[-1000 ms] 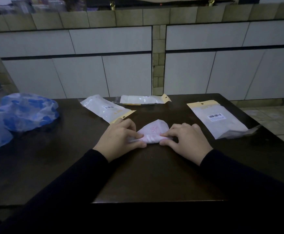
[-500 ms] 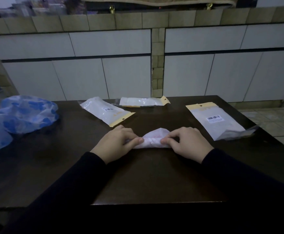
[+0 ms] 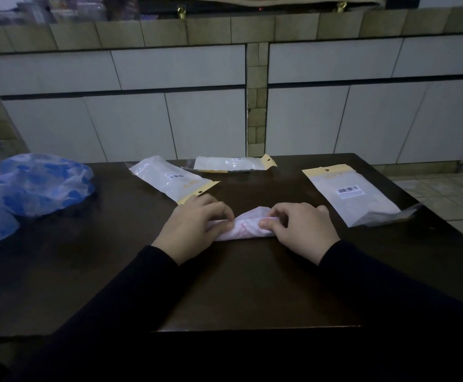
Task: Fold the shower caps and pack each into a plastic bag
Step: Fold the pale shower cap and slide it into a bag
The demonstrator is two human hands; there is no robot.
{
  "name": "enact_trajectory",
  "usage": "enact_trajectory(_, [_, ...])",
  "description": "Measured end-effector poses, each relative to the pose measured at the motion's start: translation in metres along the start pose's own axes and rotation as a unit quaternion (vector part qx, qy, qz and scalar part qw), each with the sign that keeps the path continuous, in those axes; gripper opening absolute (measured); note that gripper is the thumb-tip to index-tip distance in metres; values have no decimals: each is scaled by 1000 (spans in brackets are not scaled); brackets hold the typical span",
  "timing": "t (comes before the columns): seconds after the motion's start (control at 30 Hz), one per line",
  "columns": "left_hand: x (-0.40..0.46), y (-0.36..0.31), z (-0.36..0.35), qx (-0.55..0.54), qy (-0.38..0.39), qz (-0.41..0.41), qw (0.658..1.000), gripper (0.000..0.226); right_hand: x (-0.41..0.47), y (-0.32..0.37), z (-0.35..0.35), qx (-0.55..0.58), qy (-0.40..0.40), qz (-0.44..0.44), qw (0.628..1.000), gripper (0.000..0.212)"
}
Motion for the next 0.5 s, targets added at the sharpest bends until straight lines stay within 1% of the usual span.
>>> enact_trajectory(0.07, [-2, -7, 4, 45, -57, -61, 995, 15, -1, 0, 2, 13, -29, 20, 999, 29])
enact_trajectory(0.1, [-4, -11, 3, 64, -67, -89, 992, 19, -2, 1, 3, 21, -49, 38, 998, 27])
enact_trajectory(0.17, [-6, -19, -2, 87, -47, -135, 986, 29, -6, 7, 6, 16, -76, 93, 993, 18])
enact_trajectory(0.2, [-6, -22, -4, 83, -27, -135, 987, 33, -8, 10, 6, 4, -75, 122, 990, 16])
enact_trajectory(0.27, [-6, -21, -5, 57, -7, -114, 992, 37, -10, 12, 5, -10, -62, 153, 986, 21])
enact_trajectory(0.33, [-6, -18, -6, 39, 2, -92, 995, 36, -11, 6, 4, -5, -43, 156, 987, 26])
enact_trajectory(0.4, [-4, -15, -9, 28, 20, -73, 997, 41, -10, 0, 1, 19, -9, 150, 988, 30])
enact_trajectory(0.5, [5, -9, -15, 30, 59, -39, 997, 44, -8, -5, -4, 26, 23, 134, 990, 38])
Point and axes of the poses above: each hand's wrist, its own x-axis towards the middle knuckle, its own z-axis out of the back of the hand, y = z × x, the point moved 6 cm from there along x, towards the middle knuckle, and after that the axes turned 4 degrees about z, right-handed, at the moved point
